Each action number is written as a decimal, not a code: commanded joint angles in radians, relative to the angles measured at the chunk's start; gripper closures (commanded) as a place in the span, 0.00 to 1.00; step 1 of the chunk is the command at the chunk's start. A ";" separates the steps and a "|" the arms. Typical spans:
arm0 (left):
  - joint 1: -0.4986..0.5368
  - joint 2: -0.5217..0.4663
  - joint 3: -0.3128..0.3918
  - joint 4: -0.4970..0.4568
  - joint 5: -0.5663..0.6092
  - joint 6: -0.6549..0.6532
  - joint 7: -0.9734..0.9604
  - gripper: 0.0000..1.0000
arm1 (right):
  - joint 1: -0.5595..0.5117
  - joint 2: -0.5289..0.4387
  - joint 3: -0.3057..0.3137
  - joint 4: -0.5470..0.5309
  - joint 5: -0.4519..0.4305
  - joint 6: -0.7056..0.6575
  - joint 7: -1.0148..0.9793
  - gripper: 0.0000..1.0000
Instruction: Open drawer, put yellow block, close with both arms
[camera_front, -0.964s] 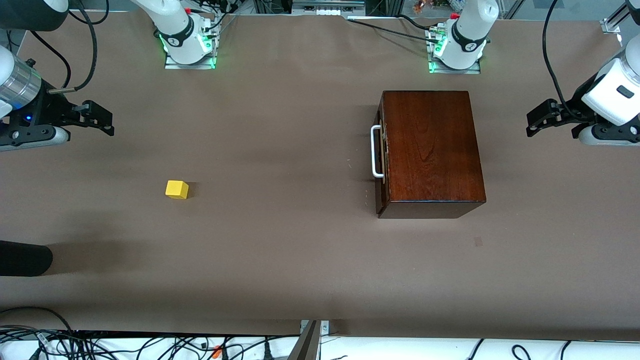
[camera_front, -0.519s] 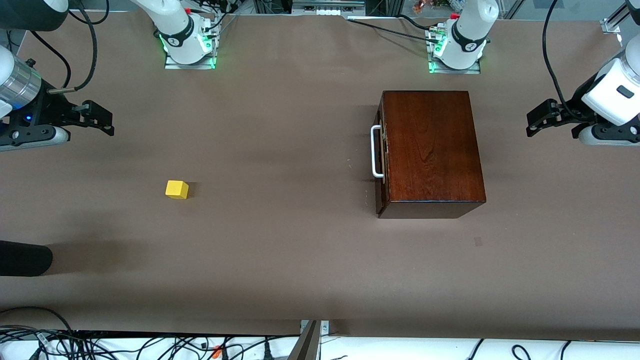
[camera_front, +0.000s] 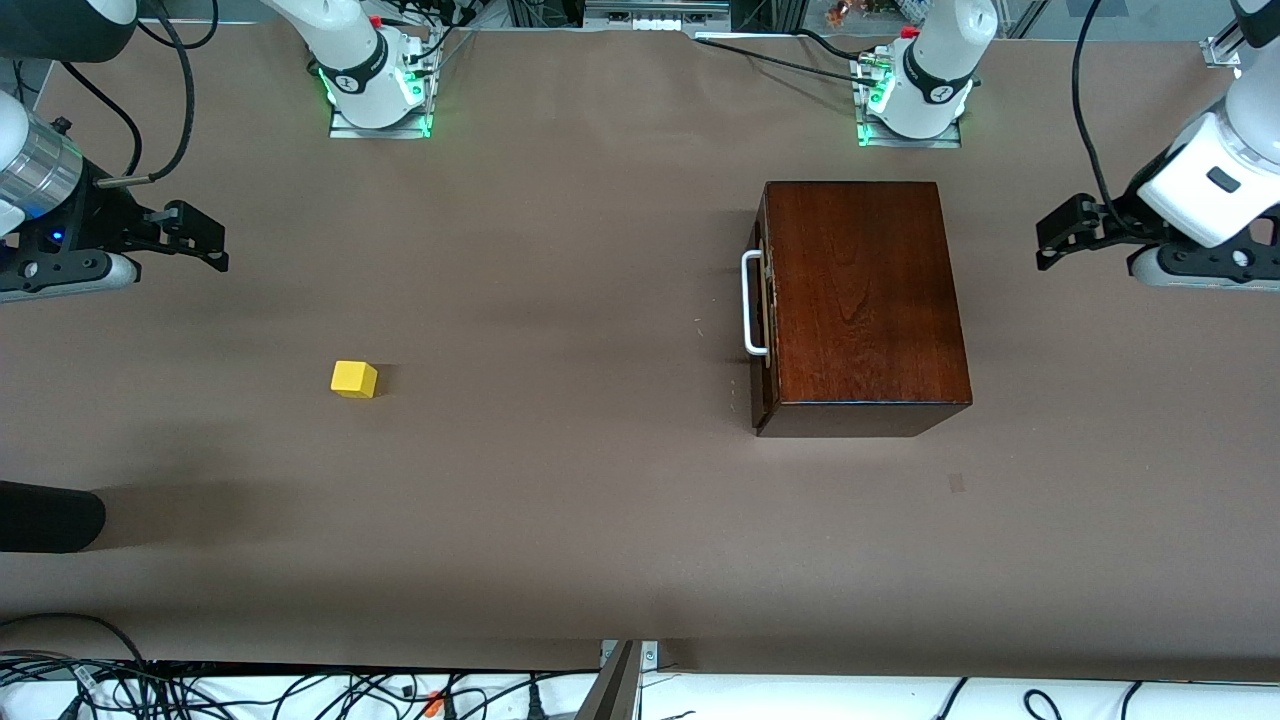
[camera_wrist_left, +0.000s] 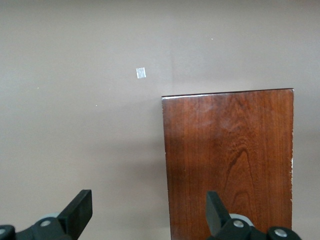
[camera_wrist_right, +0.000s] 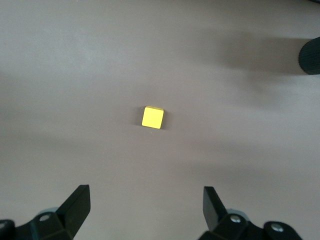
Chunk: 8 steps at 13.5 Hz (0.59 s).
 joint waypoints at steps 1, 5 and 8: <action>-0.003 -0.014 -0.059 -0.008 -0.019 -0.003 -0.008 0.00 | 0.000 0.003 0.000 0.020 0.016 -0.020 0.000 0.00; -0.016 -0.011 -0.180 -0.008 -0.009 0.005 -0.213 0.00 | 0.000 0.003 0.000 0.020 0.016 -0.019 0.000 0.00; -0.020 0.020 -0.297 -0.005 -0.008 0.011 -0.366 0.00 | 0.000 0.003 0.000 0.020 0.016 -0.019 -0.003 0.00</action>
